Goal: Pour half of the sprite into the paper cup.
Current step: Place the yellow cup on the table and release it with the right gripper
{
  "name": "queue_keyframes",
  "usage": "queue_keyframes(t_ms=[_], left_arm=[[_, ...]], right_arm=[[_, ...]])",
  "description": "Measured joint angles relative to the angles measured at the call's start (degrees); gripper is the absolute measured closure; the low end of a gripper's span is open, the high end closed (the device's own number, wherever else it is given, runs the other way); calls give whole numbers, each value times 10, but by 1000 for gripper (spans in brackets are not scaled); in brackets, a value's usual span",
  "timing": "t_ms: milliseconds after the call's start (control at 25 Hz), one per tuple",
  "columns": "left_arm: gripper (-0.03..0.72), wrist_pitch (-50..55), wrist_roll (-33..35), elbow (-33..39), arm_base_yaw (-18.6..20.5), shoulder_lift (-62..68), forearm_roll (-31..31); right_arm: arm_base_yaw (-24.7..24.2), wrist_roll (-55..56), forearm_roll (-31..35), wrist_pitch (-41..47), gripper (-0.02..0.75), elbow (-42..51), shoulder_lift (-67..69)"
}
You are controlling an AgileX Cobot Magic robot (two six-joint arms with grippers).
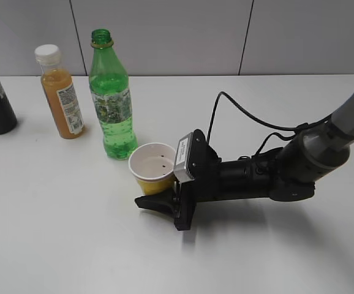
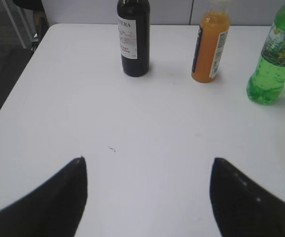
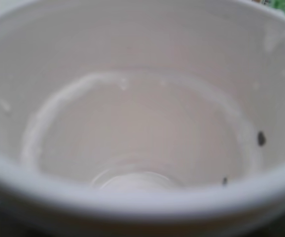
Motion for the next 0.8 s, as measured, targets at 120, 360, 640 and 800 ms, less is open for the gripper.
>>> queue_keyframes(t_ms=[120, 360, 640, 800], left_arm=[[100, 0, 0, 0, 0, 0, 0], [100, 0, 0, 0, 0, 0, 0], [100, 0, 0, 0, 0, 0, 0], [100, 0, 0, 0, 0, 0, 0]], right_arm=[[0, 0, 0, 5, 293, -1, 2], [0, 2, -15, 7, 286, -18, 11], [0, 3, -24, 14, 193, -19, 12], [-1, 4, -33, 17, 117, -19, 12]])
